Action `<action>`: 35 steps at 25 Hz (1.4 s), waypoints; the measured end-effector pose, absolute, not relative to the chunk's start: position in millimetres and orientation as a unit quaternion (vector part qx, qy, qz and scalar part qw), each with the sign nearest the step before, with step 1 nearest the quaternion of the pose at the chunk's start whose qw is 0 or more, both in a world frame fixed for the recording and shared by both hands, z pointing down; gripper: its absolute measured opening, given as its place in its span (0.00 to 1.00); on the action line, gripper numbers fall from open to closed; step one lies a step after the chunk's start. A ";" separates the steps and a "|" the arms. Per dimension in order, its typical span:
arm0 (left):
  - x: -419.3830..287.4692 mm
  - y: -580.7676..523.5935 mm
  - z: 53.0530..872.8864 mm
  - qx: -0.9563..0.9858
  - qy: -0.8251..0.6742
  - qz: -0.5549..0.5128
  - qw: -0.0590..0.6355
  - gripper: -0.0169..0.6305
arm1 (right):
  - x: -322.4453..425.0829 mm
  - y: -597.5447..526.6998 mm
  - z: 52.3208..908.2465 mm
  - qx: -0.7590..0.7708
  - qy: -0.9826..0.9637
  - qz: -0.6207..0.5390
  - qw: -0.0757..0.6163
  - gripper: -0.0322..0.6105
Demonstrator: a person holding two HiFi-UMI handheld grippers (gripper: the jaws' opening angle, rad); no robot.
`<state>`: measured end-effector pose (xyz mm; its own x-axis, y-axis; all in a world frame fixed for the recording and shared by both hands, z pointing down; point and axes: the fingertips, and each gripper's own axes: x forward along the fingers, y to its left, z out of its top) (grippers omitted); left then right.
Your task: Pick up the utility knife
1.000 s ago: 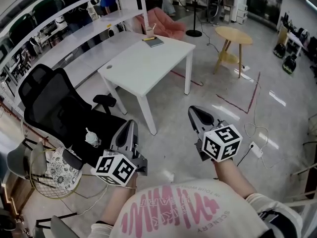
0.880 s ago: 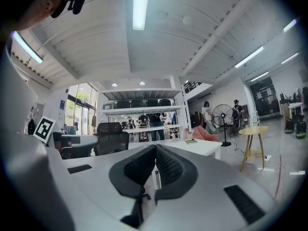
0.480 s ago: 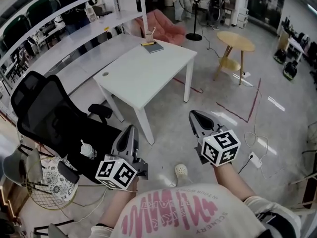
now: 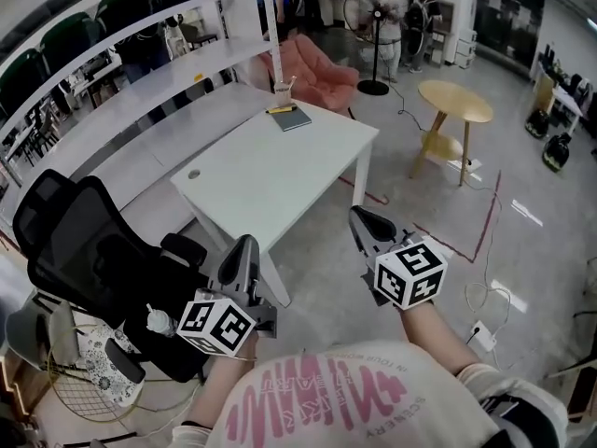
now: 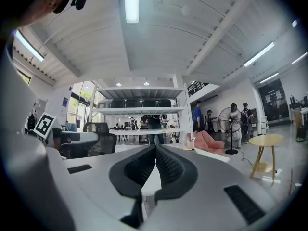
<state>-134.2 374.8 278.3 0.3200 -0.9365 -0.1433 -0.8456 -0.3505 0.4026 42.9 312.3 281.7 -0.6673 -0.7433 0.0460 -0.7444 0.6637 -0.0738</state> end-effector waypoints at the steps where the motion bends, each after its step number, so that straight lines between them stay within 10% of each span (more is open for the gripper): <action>1: -134.7 358.8 277.3 0.801 -0.556 -0.180 0.131 0.07 | 42.0 297.0 280.4 0.405 -0.913 0.042 0.008 0.07; 35: -91.1 145.3 309.0 0.778 -0.588 -0.175 0.139 0.07 | 96.5 73.6 322.9 0.389 -0.918 0.072 0.013 0.07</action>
